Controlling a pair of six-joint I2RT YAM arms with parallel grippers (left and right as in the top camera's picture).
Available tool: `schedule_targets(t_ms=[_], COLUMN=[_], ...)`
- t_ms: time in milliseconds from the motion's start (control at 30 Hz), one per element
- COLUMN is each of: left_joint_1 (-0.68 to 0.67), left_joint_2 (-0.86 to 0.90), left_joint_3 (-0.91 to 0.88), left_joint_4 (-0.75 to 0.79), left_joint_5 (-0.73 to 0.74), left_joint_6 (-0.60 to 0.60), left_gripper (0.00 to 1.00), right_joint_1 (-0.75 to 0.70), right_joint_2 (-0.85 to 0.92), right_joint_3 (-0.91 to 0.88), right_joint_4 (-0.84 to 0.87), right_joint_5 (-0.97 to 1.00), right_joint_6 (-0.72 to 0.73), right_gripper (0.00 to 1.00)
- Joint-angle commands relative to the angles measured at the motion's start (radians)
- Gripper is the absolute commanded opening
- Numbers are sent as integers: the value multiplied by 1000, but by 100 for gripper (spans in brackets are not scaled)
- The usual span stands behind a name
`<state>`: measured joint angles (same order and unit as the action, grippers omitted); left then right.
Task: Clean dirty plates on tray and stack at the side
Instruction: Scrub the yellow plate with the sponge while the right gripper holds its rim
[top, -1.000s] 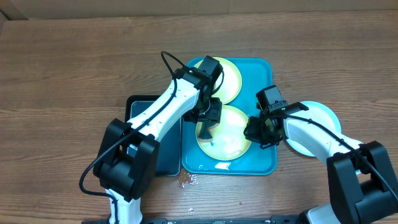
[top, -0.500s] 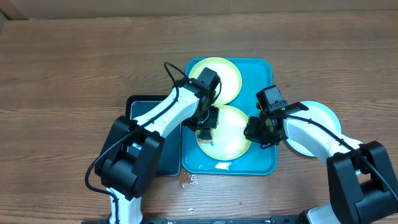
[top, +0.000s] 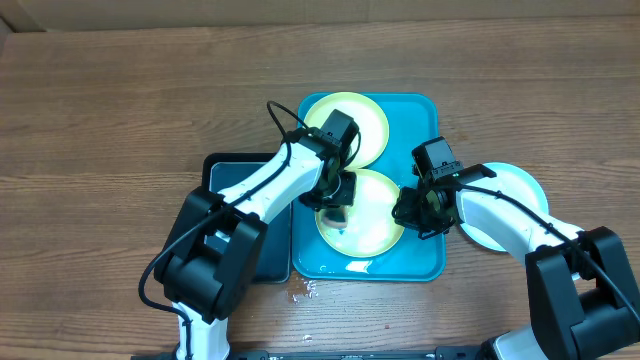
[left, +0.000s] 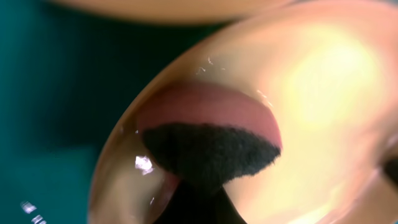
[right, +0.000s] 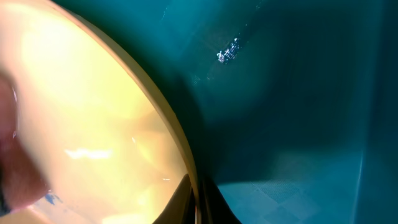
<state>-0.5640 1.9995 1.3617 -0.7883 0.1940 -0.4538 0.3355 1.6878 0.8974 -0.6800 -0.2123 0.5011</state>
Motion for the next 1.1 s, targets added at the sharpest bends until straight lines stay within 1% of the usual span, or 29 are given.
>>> schedule_targets(t_ms=[0,67,167,267,333,400,600,667,767,900,1000,1067], left_joint_1=[-21,-42,-74,-85,-85,-84,-82,-77,-77,-76,-73,-67], left_joint_2=[24,35,65,88,90,85,84,77,73,72,72,72], left_joint_3=[-5,-5,-5,-5,-5,-5,-2,11,42,67,68,72], left_joint_4=[85,127,123,71,16,-47,-157,-192,-250,-284,-277,-273], left_joint_5=[84,138,185,250,253,240,58,-33,-201,-395,-476,-495], left_joint_6=[-145,-145,-145,-144,-140,-95,-85,-87,-134,-165,-180,-183], left_gripper=[4,4,4,4,4,4,4,4,4,4,4,4], right_joint_1=[-3,-3,-3,-3,-3,-3,-3,-3,-3,-3,-3,-3], right_joint_2=[26,26,26,26,26,26,26,26,26,26,26,26], right_joint_3=[-8,-8,-8,-8,-8,-8,-8,-8,-8,-8,-8,-8], right_joint_4=[-2,-2,-4,-8,-9,-5,-5,-5,-5,-5,-8,-13], right_joint_5=[55,54,54,55,55,54,54,55,54,55,54,54], right_joint_6=[16,16,16,16,16,16,16,16,16,16,16,16], right_gripper=[4,4,4,4,4,4,4,4,4,4,4,4])
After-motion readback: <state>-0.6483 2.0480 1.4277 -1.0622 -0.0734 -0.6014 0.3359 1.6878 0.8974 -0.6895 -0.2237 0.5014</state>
